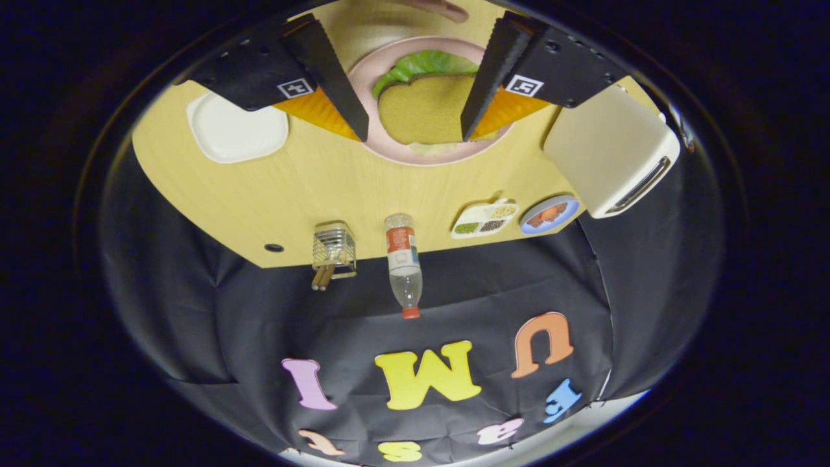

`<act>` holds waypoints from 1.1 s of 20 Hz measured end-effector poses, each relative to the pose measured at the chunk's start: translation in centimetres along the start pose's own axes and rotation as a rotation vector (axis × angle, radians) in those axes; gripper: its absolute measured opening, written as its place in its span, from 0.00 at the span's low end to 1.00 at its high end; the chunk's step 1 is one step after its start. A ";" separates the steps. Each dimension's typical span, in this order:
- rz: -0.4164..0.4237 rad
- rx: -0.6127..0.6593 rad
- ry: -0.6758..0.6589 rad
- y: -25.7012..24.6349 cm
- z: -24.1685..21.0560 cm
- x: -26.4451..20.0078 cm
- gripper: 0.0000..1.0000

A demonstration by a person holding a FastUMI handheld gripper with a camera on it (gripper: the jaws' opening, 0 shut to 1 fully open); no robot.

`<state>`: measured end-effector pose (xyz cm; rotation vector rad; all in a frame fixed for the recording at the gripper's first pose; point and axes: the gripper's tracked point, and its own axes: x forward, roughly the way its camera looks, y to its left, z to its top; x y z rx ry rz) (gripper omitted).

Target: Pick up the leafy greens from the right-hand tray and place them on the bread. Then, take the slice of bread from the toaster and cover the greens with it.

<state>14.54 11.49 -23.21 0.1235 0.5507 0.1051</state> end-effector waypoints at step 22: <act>-0.080 -0.139 -0.452 7.2 2.5 -30.1 0.96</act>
